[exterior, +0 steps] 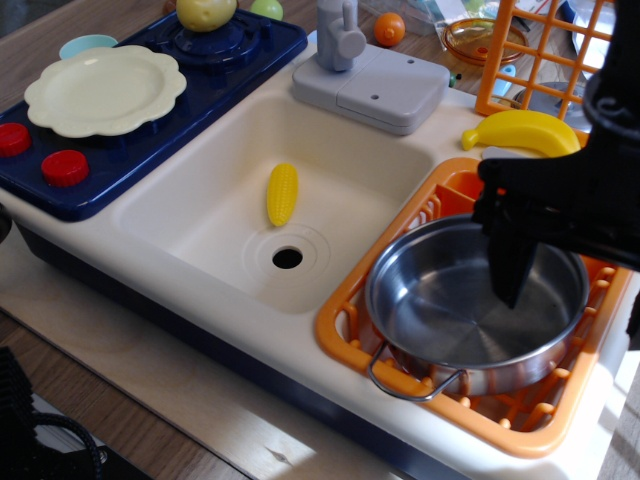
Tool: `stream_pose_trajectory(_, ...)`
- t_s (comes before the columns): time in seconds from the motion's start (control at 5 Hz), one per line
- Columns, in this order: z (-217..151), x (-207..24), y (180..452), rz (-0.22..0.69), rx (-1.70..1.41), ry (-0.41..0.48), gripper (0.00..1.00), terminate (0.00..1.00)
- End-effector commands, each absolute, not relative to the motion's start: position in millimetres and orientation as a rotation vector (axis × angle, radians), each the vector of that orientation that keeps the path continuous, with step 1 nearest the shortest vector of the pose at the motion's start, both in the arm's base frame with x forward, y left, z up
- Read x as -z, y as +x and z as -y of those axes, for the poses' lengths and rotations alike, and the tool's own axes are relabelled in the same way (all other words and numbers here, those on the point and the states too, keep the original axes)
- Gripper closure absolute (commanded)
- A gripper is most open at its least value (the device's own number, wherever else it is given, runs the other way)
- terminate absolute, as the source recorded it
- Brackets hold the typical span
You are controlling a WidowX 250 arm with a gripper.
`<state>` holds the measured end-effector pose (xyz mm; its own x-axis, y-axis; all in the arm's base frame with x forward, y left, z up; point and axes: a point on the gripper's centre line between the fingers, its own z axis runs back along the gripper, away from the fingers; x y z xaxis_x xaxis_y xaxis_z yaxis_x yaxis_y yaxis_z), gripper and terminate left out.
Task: Put pan from drying rack into sink
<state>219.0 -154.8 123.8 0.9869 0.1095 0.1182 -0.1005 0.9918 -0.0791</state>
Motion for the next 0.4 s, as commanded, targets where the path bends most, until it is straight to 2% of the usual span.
stream_pose_trajectory(0.0, 156.5, -129.6, 218.1, 0.171, -0.122, -0.112, 0.00, 0.00)
stream_pose_trajectory(0.2, 160.5, -126.1, 217.5, 0.170, -0.132, -0.106, 1.00, 0.00)
